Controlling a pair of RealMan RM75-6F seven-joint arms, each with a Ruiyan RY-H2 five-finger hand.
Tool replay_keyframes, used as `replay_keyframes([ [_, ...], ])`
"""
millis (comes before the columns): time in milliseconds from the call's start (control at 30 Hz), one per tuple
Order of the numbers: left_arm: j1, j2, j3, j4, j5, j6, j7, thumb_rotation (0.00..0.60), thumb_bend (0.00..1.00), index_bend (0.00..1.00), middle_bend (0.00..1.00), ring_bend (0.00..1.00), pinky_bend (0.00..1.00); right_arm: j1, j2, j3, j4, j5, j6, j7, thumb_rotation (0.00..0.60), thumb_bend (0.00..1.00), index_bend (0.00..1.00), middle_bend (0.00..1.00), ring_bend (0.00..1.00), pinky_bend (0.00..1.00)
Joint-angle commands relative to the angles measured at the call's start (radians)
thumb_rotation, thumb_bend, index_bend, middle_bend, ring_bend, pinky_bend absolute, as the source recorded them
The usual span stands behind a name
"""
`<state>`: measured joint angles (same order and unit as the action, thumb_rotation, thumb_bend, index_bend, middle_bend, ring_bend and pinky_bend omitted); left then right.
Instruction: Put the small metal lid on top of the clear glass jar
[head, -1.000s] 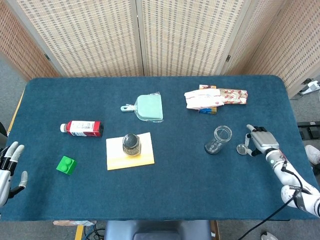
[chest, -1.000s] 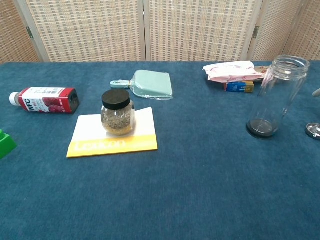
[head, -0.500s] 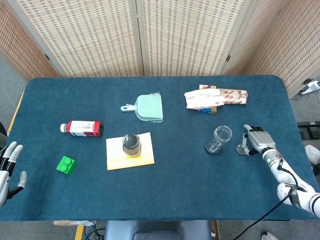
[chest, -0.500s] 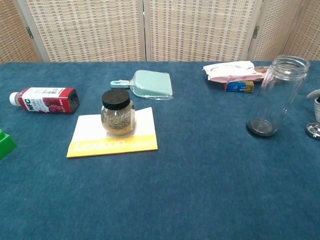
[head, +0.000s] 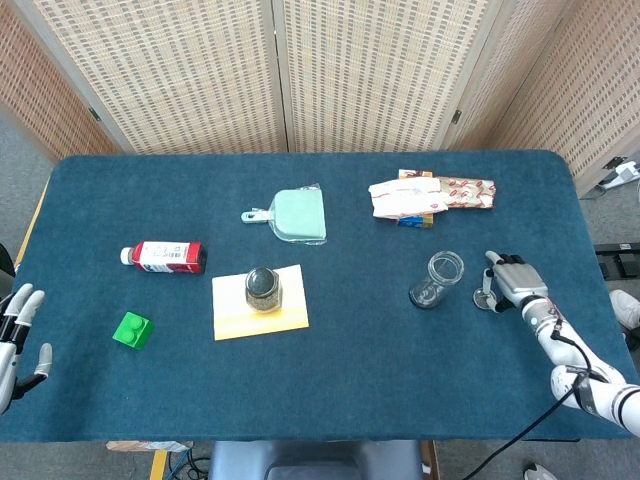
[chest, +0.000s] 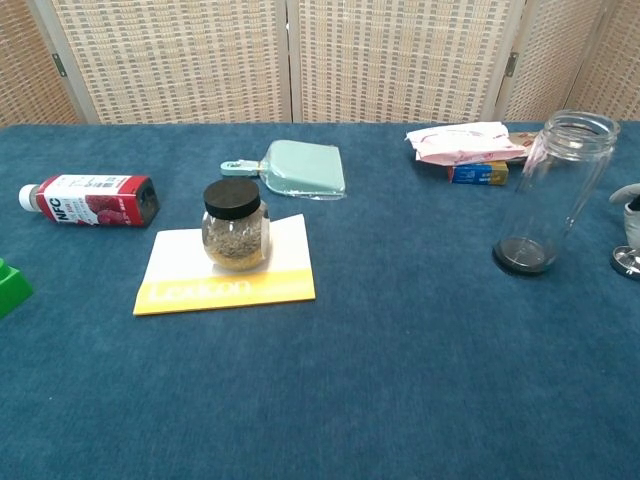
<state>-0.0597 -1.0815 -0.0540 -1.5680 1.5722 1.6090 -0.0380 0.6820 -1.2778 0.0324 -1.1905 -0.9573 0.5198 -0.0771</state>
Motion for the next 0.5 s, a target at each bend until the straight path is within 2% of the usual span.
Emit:
replay_keyframes([
  [33,0.000,0.000,0.000,0.000,0.000,0.001,-0.001,0.600,0.50,0.00,0.00,0.00,0.00,0.001,-0.005,-0.001,0.006,-0.001,-0.004,0.001,0.600,0.42,0.52,0.00,0.00,0.00],
  [500,0.004,0.003,0.001,0.002,0.010,0.011,-0.011,0.600,0.50,0.00,0.00,0.00,0.00,0.002,-0.019,-0.006,0.015,-0.006,-0.001,-0.005,0.600,0.42,0.56,0.00,0.00,0.00],
])
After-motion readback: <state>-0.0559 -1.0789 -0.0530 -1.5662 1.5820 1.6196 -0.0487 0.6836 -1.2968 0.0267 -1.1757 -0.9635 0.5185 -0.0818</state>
